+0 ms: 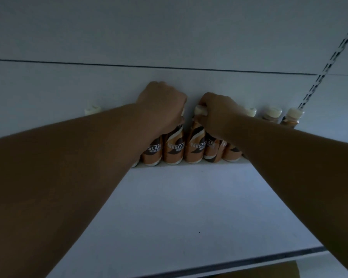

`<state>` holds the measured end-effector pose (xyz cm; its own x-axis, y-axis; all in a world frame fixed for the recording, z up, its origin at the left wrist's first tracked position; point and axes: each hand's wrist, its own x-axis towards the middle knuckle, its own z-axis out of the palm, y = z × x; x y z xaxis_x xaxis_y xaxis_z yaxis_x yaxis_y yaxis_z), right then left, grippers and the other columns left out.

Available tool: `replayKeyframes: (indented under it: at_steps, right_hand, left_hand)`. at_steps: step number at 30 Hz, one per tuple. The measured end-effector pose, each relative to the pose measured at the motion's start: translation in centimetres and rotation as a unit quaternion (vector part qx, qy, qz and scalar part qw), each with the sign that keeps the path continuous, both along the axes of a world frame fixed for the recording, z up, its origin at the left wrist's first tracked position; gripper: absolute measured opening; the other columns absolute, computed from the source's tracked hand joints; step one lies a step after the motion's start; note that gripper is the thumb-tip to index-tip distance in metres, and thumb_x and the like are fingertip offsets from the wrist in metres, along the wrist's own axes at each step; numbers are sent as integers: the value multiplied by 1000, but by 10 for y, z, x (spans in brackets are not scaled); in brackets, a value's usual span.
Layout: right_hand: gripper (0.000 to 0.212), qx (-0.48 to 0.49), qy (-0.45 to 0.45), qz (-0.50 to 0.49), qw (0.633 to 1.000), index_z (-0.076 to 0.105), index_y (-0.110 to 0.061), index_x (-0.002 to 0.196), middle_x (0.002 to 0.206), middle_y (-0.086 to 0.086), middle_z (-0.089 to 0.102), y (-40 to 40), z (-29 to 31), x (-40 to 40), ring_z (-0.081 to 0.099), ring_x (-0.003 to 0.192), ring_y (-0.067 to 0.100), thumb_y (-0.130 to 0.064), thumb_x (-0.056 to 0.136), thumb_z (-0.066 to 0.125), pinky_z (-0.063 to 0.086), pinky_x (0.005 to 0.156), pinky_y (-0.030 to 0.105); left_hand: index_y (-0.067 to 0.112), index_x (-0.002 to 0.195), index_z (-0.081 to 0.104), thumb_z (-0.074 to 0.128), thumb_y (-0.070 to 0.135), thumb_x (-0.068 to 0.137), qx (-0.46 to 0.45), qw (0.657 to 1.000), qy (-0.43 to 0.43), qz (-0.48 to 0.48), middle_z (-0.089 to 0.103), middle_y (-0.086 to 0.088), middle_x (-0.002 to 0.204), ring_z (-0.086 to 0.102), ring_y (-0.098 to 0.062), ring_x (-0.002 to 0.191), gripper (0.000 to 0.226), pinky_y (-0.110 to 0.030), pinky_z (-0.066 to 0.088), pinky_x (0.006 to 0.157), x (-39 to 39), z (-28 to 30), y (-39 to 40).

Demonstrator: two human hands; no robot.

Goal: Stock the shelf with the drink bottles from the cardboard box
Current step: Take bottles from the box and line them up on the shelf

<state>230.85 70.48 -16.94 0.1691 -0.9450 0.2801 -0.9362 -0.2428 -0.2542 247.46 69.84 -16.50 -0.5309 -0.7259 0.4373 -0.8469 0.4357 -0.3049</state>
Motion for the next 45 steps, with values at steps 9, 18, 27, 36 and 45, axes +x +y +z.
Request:
replayKeyframes:
  at_steps: [9, 18, 27, 36, 45]
  right_hand:
    - [24, 2, -6, -20, 1000, 55, -10, 109, 100, 12, 60, -1, 0, 4, 49, 80, 24, -27, 92, 55, 38, 66, 32]
    - [28, 7, -22, -44, 999, 53, -8, 112, 110, 15, 60, 2, 1, 13, 56, 100, 31, -25, 90, 59, 35, 71, 32]
    - [50, 53, -31, -52, 997, 48, -7, 120, 108, 9, 56, 4, 12, 14, 54, 99, 27, -33, 84, 71, 39, 73, 33]
    - [27, -90, -17, -35, 995, 57, -20, 117, 112, 6, 57, 9, 9, -60, 57, 100, 26, -29, 92, 56, 40, 74, 31]
    - [29, -15, 41, -57, 997, 53, -19, 112, 99, 10, 61, -3, 4, -110, 53, 83, 25, -36, 90, 61, 41, 65, 34]
  left_hand:
    - [13, 94, 62, 61, 39, 82, 6, 1000, -8, 3, 62, -11, 84, 55, -32, 84, 28, -35, 30, 67, -2, 0, -2]
    - [13, 99, 63, 62, 30, 82, 29, 999, 21, -15, 64, -12, 89, 54, -33, 88, 24, -33, 29, 70, 3, -1, -2]
    - [17, 100, 60, 59, 34, 82, 1, 1000, -20, 10, 55, -9, 87, 52, -32, 88, 25, -35, 28, 68, -2, 3, 7]
    - [15, 123, 50, 53, 31, 84, 9, 999, 29, -36, 54, -10, 113, 48, -29, 104, 43, -41, 37, 86, -53, 4, 11]
    - [20, 119, 61, 61, 33, 85, 90, 992, 49, -71, 64, -9, 112, 59, -31, 99, 36, -42, 44, 88, -106, 7, -13]
